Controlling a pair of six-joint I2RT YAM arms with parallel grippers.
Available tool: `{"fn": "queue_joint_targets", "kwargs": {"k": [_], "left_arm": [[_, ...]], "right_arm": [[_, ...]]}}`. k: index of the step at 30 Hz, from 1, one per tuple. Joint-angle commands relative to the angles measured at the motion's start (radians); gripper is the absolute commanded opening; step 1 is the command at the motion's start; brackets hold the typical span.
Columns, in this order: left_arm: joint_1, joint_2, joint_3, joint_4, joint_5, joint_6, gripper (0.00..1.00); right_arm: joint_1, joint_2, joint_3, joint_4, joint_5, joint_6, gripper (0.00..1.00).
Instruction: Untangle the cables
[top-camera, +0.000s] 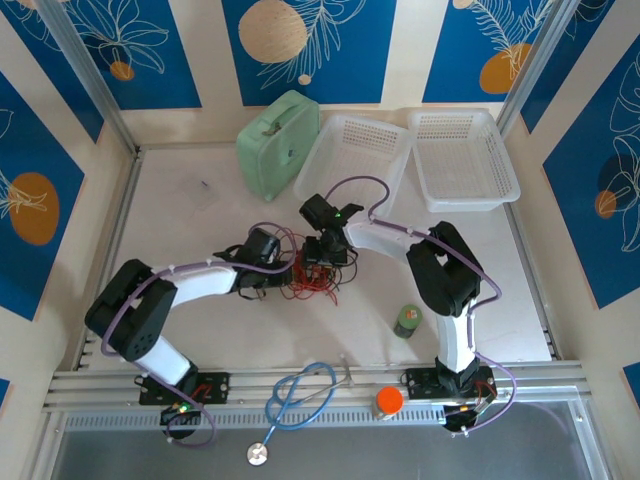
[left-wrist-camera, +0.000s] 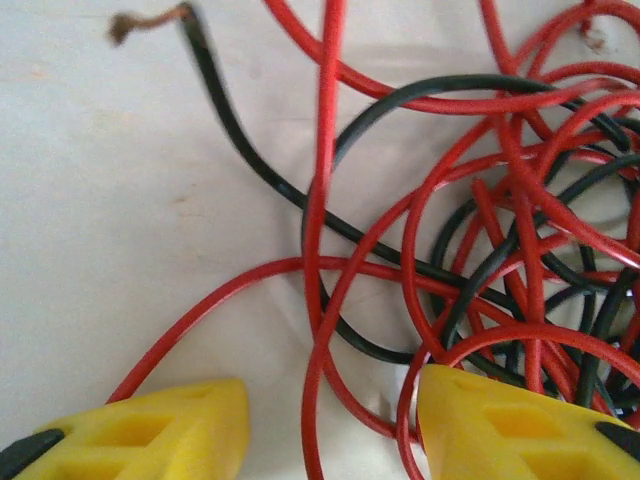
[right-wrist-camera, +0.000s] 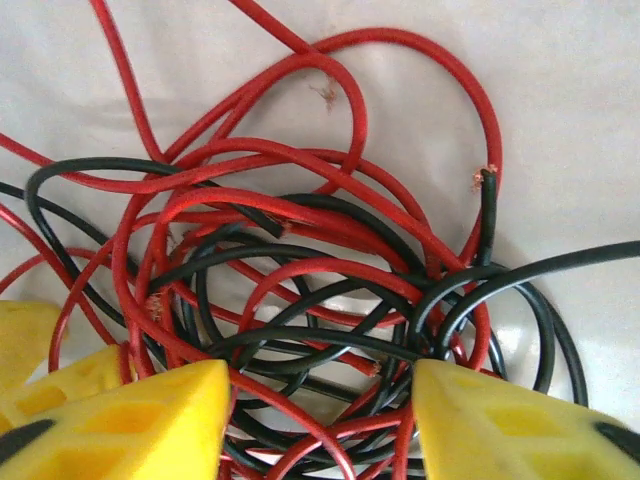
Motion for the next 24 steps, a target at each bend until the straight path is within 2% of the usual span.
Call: {"fn": "queue_joint_targets", "kwargs": {"k": [1, 3, 10, 16, 20, 22, 24], "left_arm": [[-0.014, 0.135, 0.037, 0.164, 0.019, -0.032, 0.48], [-0.014, 0.173, 0.067, 0.139, -0.017, -0.035, 0.44], [-0.009, 0.216, 0.170, -0.113, -0.281, 0.028, 0.29], [0.021, 0.121, 0.151, -0.206, -0.397, 0.084, 0.30], [0.037, 0.015, 0.148, -0.248, -0.422, 0.151, 0.36], [0.037, -0.047, 0.154, -0.242, -0.373, 0.190, 0.42], [0.037, -0.100, 0.162, -0.234, -0.304, 0.209, 0.49]], "right_arm": [[0.009, -0.009, -0.072, -0.021, -0.005, 0.031, 0.41], [0.008, -0.027, -0.101, -0.011, 0.006, 0.043, 0.32], [0.002, -0.100, -0.157, -0.051, 0.101, 0.070, 0.00], [-0.017, -0.188, -0.242, -0.073, 0.147, 0.096, 0.00], [-0.019, -0.239, -0.276, -0.065, 0.121, 0.085, 0.00], [-0.011, -0.260, -0.270, -0.037, 0.083, 0.050, 0.10], [-0.006, -0.268, -0.251, -0.016, 0.045, 0.021, 0.26]]}}
